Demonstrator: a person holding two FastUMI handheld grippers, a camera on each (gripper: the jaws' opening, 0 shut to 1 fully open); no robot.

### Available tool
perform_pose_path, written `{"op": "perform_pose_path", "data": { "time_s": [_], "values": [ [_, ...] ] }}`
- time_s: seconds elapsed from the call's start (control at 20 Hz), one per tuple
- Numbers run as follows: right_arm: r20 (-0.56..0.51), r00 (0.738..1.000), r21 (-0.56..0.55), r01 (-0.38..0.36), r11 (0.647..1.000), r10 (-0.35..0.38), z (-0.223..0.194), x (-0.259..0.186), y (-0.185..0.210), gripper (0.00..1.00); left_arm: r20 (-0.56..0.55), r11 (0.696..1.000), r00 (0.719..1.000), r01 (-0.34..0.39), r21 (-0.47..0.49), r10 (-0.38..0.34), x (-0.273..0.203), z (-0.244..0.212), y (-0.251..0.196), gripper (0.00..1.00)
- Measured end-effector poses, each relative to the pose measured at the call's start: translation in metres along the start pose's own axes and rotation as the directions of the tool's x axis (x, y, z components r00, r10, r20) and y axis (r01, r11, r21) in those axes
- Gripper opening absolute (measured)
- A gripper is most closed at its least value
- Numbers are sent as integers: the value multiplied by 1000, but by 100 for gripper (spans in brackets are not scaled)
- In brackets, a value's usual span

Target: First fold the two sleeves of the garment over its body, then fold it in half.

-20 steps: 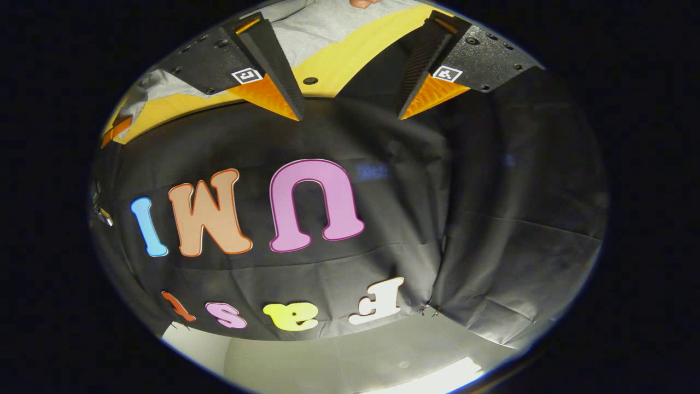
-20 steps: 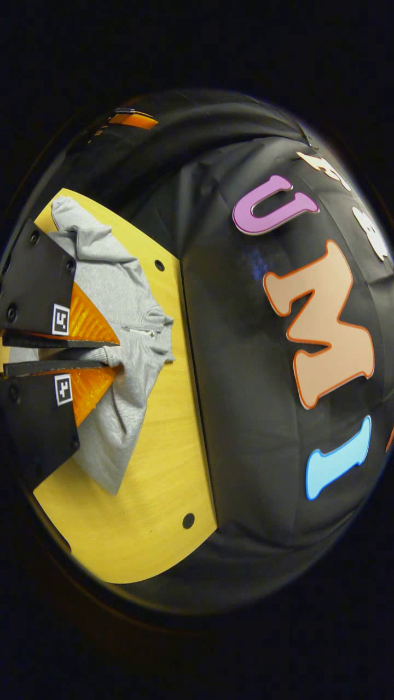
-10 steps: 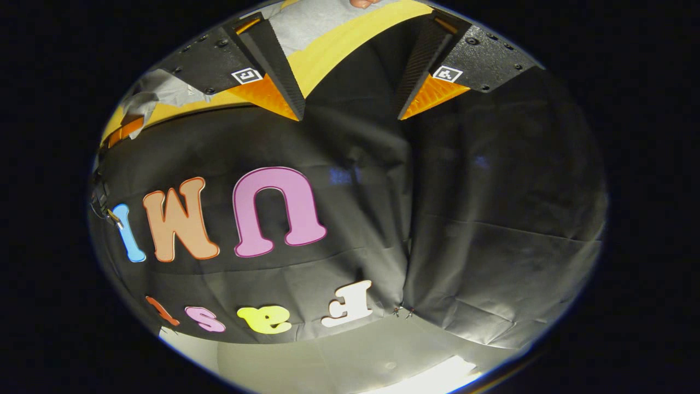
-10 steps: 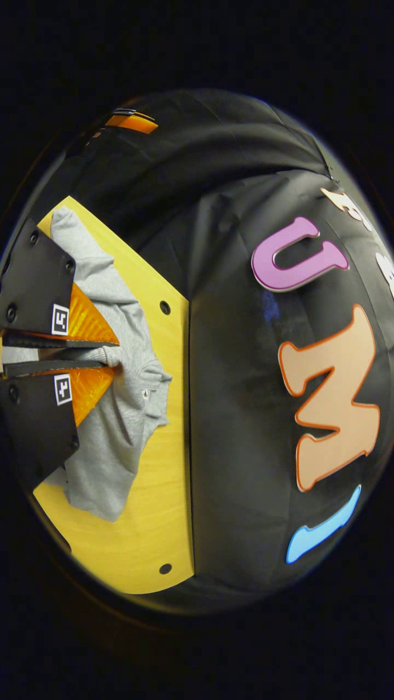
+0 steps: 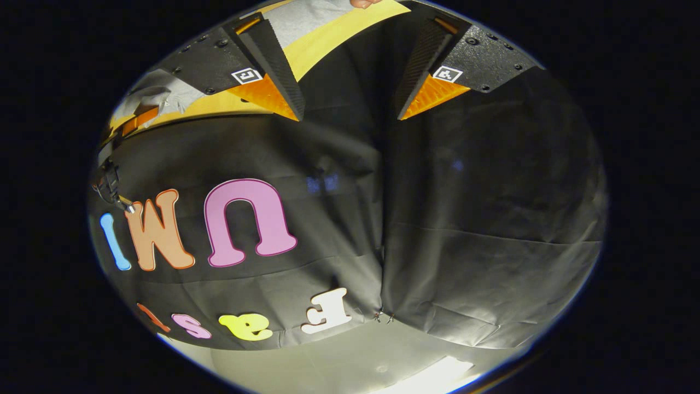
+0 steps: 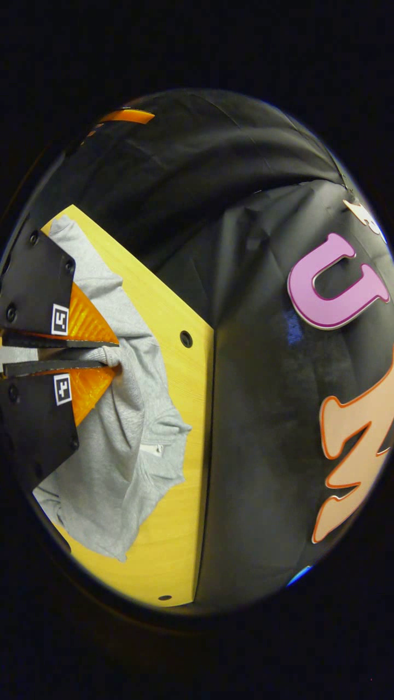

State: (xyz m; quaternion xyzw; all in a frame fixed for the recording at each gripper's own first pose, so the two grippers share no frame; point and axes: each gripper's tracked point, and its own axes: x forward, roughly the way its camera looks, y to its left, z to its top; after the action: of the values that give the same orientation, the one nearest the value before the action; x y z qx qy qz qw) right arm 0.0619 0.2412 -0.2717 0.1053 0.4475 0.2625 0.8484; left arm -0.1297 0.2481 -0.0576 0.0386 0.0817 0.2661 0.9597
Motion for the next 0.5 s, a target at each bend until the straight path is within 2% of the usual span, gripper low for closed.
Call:
{"op": "perform_pose_path", "data": {
  "time_s": [0.05, 0.15, 0.2, 0.35, 0.45, 0.5],
  "values": [
    [-32, 999, 7, -4, 1000, 4, -9, 6, 0, 11, -2, 1000, 1000, -6, 1, 6, -1, -2, 5, 96],
    [-100, 995, 7, 2, 1000, -1, -26, 30, 4, 11, -11, 1000, 1000, -20, 9, 20, 0, -6, 14, 100],
    [-126, 992, 5, 11, 1000, -11, -33, 39, 1, 12, -15, 1000, 999, -28, 12, 28, 0, -8, 19, 96],
    [-182, 982, 19, 52, 998, -47, -50, 61, -4, 11, -39, 999, 998, -51, 15, 51, -1, -19, 35, 96],
    [-213, 975, 78, 78, 994, -59, -57, 72, -7, 11, -59, 998, 996, -61, 15, 62, -1, -28, 42, 99],
    [-225, 974, 129, 71, 989, -40, -56, 76, -3, 13, -71, 998, 995, -66, 17, 67, -1, -33, 45, 97]
  ]
}}
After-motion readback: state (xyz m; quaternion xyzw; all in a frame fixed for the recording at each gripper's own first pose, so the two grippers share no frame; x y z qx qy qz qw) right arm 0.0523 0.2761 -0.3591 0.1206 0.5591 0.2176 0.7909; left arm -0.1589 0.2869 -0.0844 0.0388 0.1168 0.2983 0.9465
